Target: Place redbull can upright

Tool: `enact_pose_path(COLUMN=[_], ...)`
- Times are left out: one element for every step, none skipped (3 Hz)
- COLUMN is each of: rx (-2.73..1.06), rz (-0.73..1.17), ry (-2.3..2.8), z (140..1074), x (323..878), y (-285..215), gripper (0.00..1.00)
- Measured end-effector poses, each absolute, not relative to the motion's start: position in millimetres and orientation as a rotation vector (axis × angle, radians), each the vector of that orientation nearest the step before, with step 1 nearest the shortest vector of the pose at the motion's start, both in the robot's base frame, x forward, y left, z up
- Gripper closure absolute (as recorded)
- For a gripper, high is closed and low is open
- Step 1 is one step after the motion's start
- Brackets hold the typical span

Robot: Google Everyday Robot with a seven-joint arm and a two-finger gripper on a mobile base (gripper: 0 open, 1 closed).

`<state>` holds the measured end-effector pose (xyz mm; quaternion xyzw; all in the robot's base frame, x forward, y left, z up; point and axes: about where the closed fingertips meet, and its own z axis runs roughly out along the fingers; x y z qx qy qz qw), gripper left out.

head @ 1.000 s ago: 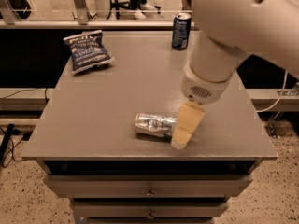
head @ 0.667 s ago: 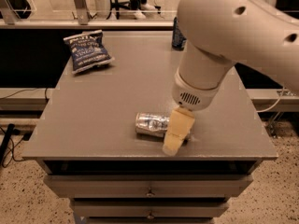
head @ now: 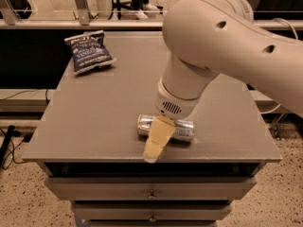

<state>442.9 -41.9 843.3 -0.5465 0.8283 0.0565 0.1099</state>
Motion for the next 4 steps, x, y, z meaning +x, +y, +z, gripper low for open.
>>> enact_pose_path(rx=[-1.611, -1.592, -1.558, -1.531], rz=[0.213, 0.215, 0.243, 0.318], ry=[2.425, 2.462, 2.47, 2.38], z=[834.8, 828.1, 833.8, 871.2], x=[447.6, 452.6, 458.3, 467.8], y=[-21.6, -17.9, -19.7, -18.4], gripper=[0.24, 0.47, 0.71, 0.94])
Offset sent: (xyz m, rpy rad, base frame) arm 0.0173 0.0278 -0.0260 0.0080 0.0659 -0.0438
